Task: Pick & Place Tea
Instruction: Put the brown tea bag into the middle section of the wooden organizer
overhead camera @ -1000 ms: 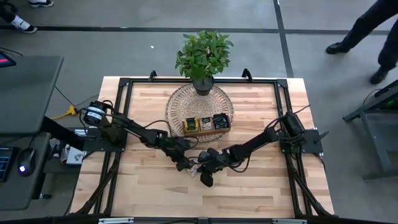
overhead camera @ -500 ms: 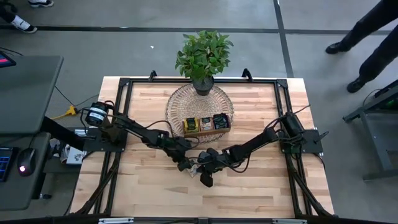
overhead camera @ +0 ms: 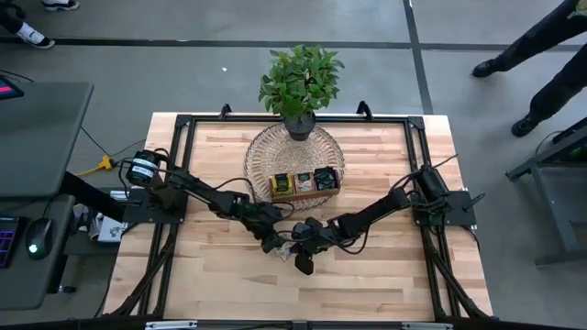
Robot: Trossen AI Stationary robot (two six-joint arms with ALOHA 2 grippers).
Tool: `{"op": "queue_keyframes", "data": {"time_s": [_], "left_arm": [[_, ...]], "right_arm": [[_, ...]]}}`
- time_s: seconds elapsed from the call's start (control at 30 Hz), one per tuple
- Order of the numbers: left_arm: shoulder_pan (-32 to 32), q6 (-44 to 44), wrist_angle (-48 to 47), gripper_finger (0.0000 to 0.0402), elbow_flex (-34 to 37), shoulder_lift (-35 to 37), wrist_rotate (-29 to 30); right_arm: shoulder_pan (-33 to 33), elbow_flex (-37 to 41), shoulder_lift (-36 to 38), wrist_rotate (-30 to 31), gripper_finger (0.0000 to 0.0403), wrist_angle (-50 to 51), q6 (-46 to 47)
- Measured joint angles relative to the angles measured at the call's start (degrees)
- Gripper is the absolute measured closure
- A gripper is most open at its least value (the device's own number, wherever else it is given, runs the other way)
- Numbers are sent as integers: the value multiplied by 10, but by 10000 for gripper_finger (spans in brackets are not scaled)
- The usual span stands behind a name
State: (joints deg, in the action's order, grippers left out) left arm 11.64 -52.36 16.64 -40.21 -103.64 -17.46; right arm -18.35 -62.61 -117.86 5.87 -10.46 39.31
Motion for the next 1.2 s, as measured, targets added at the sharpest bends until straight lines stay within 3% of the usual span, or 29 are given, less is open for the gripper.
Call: {"op": "queue_keyframes", "data": {"time_s": [0.27, 0.5, 0.73, 0.83, 0.97, 1.1, 1.2], "left_arm": [[0, 5, -1, 401, 0, 0, 2], [0, 17, -14, 401, -14, 14, -25], [0, 99, -155, 401, -105, 65, -19], [0, 163, -252, 401, -171, 72, 10], [0, 260, -393, 401, -275, 72, 92], [-4, 348, -480, 401, -352, 64, 180], [-22, 396, -507, 401, -391, 44, 209]], "right_arm": [[-4, 2, 70, 28, 403, 54, -19], [-10, 1, 190, 46, 402, 193, -19], [-33, 1, 305, 112, 402, 403, 46], [-48, 13, 344, 150, 402, 485, 111], [-75, 53, 389, 195, 402, 553, 235], [-103, 106, 418, 211, 402, 547, 321], [-117, 132, 425, 211, 403, 529, 350]]}}
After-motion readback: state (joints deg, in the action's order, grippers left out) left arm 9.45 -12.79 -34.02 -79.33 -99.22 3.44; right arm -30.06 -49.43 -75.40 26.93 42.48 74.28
